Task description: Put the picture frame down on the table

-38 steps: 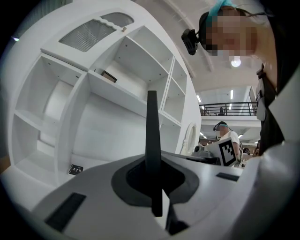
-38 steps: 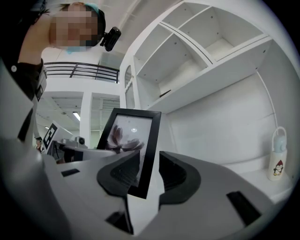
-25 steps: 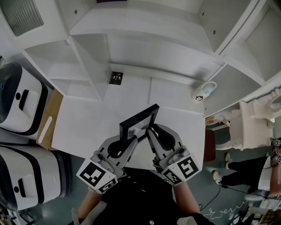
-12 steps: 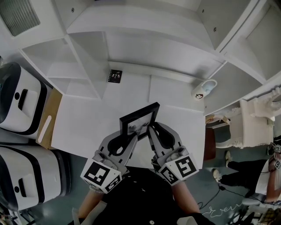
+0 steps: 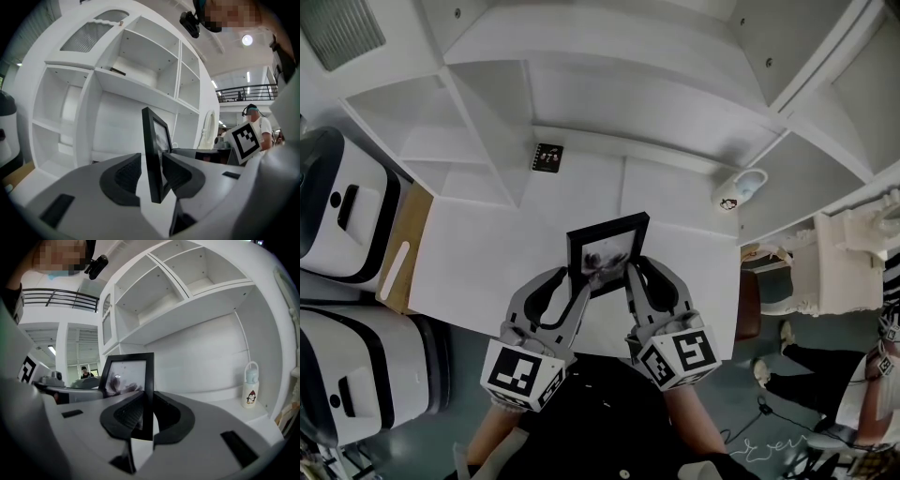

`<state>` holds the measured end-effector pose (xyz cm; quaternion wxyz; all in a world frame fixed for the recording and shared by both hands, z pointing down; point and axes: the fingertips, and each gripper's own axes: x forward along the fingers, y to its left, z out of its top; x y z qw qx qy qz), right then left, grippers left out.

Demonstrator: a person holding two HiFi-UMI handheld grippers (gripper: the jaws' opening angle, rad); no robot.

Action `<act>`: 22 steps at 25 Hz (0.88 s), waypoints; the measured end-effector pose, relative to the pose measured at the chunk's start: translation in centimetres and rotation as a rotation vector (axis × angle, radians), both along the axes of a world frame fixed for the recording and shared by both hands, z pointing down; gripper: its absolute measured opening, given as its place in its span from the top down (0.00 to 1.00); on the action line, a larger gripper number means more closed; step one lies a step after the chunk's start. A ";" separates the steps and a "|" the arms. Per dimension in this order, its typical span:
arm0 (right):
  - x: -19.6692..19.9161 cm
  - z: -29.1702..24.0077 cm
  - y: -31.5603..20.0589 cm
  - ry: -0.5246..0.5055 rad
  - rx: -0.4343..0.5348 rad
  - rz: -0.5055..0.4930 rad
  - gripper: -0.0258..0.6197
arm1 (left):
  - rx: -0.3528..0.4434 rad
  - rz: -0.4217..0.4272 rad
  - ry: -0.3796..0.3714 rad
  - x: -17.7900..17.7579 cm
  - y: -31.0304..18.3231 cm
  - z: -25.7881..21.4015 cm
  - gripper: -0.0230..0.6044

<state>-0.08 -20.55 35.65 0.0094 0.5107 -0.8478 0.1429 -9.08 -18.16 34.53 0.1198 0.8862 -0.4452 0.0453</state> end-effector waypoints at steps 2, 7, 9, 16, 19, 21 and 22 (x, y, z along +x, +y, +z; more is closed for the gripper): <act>0.0 0.4 -0.1 0.015 -0.008 0.007 0.86 | -0.002 -0.018 -0.022 -0.2 -0.1 0.3 0.77; -0.1 1.3 -0.1 0.030 -0.032 0.012 0.86 | -0.034 -0.024 -0.017 -0.3 -0.5 1.4 0.81; 0.0 2.0 -0.2 0.032 -0.044 0.015 0.86 | -0.056 -0.019 -0.015 -0.3 -0.7 2.0 0.82; 0.4 5.2 -0.5 0.046 -0.118 0.035 0.86 | -0.153 0.034 -0.008 0.1 -1.6 5.3 0.82; 0.4 6.9 -0.6 0.043 -0.160 0.039 0.86 | -0.194 0.056 -0.028 0.1 -1.9 7.0 0.82; 0.5 8.2 -0.6 0.055 -0.187 0.038 0.86 | -0.229 0.063 -0.039 0.1 -2.1 8.4 0.82; 0.5 8.9 -0.7 0.063 -0.201 0.037 0.86 | -0.246 0.065 -0.044 0.2 -2.2 9.1 0.82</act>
